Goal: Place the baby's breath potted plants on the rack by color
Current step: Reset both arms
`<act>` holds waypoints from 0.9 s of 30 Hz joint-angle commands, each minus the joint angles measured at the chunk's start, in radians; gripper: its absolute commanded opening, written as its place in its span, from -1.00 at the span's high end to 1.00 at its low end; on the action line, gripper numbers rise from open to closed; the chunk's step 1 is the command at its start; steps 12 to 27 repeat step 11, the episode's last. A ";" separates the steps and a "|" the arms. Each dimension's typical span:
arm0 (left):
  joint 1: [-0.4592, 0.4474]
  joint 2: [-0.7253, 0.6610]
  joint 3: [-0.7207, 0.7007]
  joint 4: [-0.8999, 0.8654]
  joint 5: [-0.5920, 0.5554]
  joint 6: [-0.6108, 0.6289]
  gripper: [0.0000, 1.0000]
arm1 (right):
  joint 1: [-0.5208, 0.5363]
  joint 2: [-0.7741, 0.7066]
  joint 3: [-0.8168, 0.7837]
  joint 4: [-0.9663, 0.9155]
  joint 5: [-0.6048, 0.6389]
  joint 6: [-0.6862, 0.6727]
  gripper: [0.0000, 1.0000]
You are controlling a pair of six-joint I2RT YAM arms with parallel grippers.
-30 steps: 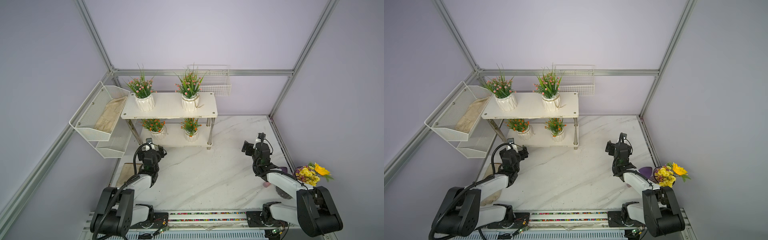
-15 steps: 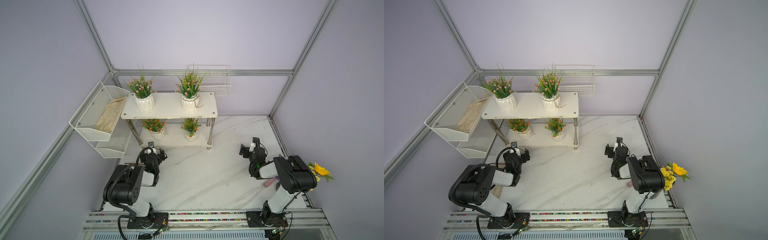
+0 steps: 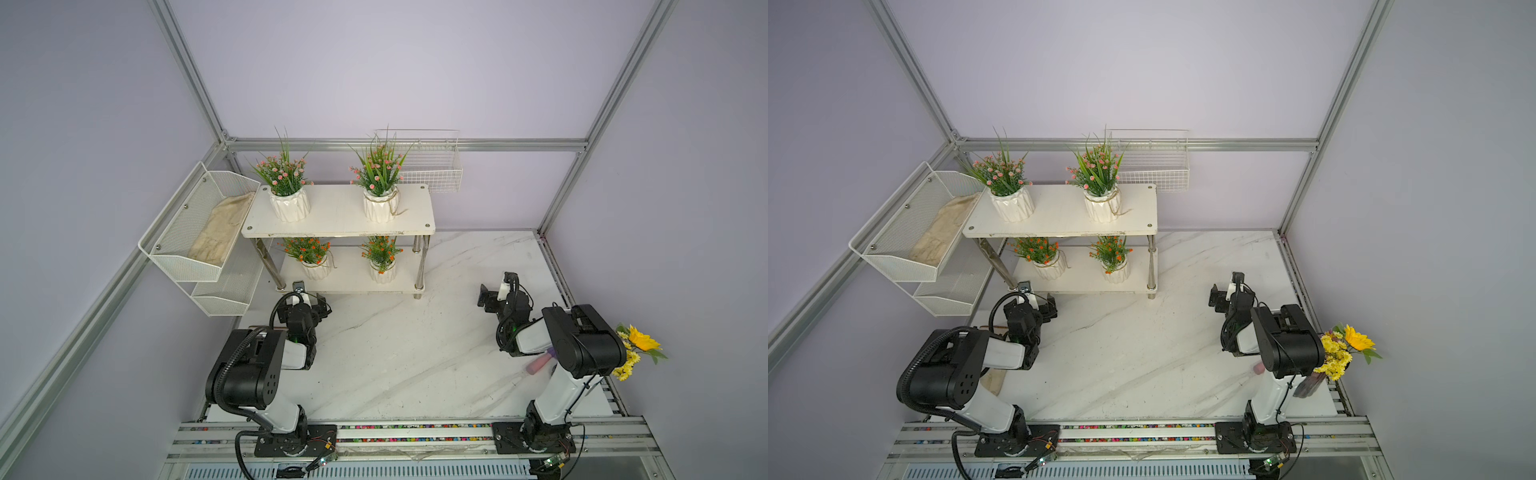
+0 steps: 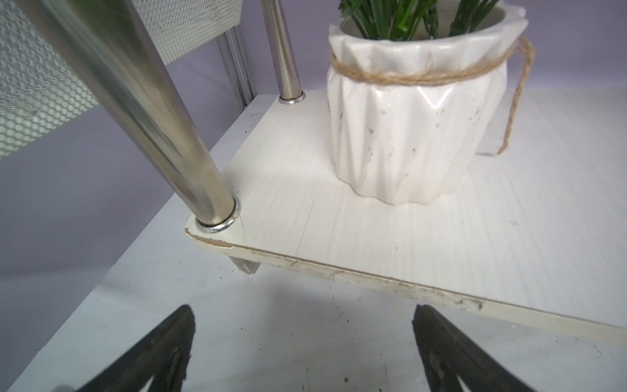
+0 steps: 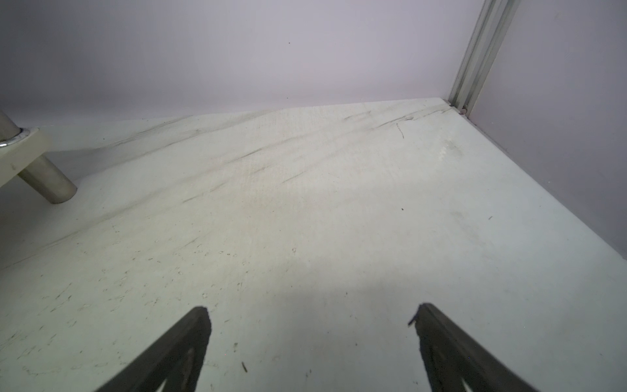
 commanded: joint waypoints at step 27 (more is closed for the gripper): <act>0.003 -0.021 0.031 0.020 0.007 -0.012 -1.00 | -0.006 -0.009 0.017 0.038 -0.001 0.007 -0.94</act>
